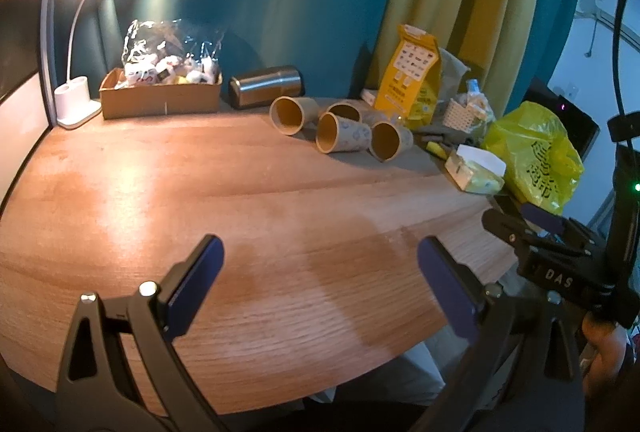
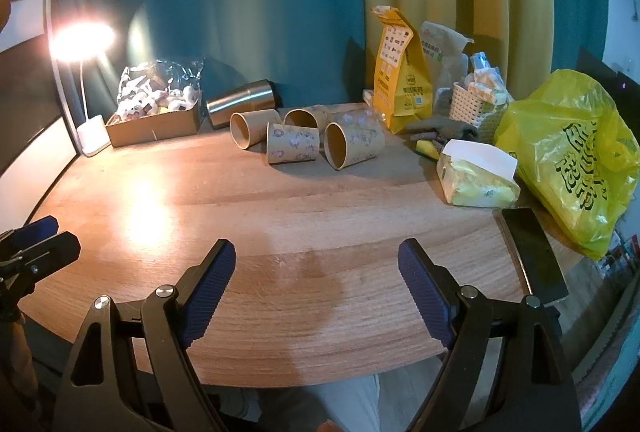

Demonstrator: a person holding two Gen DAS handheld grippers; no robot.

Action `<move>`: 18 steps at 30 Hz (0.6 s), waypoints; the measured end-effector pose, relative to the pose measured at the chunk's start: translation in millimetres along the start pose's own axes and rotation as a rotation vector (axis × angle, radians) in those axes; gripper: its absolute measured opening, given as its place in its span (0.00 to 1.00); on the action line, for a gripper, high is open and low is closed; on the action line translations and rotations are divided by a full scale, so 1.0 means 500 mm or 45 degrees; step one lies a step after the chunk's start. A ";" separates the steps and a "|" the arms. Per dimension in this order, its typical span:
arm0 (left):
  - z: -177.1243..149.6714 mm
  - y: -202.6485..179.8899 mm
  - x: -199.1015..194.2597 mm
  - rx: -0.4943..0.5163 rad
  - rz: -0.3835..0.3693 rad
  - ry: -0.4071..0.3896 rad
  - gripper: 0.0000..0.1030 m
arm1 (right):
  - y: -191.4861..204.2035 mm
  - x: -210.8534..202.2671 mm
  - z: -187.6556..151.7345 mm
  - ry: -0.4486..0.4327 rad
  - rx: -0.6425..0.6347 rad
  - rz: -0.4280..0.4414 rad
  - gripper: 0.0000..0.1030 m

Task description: Flip cup upside down

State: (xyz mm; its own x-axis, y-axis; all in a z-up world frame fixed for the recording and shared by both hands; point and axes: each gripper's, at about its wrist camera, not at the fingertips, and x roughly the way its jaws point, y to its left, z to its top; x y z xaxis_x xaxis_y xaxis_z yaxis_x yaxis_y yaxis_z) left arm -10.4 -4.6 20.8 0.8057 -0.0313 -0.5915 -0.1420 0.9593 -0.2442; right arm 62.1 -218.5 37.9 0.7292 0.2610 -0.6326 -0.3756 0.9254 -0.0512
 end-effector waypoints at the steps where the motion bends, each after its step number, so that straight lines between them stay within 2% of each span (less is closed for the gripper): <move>1: 0.000 0.000 0.000 0.002 0.001 -0.002 0.96 | 0.000 -0.001 0.000 -0.001 0.000 0.000 0.84; 18: -0.001 -0.006 -0.006 0.022 0.052 -0.033 0.96 | -0.001 -0.001 0.007 -0.004 0.005 -0.001 0.83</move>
State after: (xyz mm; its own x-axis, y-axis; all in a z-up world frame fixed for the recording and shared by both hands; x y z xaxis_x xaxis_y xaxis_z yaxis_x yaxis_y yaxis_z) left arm -12.6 -7.6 23.1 0.8142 0.0152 -0.5804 -0.1656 0.9642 -0.2070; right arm 63.8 -218.3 40.9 0.7313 0.2612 -0.6300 -0.3726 0.9268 -0.0483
